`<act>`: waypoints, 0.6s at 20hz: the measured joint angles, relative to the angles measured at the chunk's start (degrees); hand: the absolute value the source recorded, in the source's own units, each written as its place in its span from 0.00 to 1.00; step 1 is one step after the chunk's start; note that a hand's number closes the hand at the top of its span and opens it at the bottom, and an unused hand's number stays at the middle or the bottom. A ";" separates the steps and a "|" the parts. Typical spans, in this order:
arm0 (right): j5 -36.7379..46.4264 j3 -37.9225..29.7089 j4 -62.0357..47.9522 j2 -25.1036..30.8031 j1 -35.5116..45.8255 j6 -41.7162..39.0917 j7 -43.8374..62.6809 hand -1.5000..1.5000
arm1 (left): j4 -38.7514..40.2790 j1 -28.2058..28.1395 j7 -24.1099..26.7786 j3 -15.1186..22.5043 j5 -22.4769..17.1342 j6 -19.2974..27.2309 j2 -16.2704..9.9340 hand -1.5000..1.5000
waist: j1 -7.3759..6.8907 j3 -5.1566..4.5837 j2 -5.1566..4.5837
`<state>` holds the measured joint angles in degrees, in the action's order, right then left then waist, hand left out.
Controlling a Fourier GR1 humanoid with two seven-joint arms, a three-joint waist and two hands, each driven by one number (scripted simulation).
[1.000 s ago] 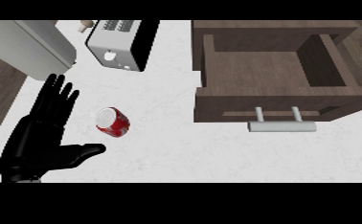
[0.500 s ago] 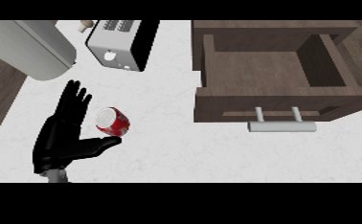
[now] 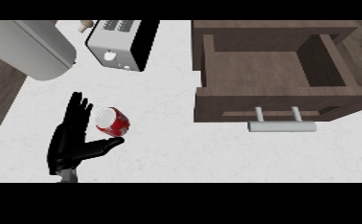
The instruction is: Pick up the can, place it into the drawer and close the drawer
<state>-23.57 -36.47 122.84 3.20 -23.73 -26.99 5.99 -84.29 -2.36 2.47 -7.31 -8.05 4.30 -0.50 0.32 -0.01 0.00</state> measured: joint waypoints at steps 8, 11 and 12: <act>-1.16 -1.88 1.60 -1.77 -1.18 -2.45 0.35 0.00 | 10.89 1.40 6.74 -3.97 -1.65 -3.23 -2.90 0.00 | 0.00 -0.01 0.02; -2.31 -3.36 0.90 -1.16 -0.78 -3.18 0.86 0.00 | 16.89 3.67 9.93 -4.72 -1.89 -3.97 -2.97 0.00 | 0.05 -0.01 0.01; -2.48 -3.86 0.54 -1.04 -0.78 -3.62 0.72 0.00 | 18.97 3.74 11.69 -4.97 -1.87 -4.46 -2.99 0.00 | 0.06 -0.01 0.00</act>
<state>-26.05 -40.33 123.38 2.16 -24.51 -30.61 6.70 -65.32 1.38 14.16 -12.28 -9.91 -0.17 -3.49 0.39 -0.02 0.00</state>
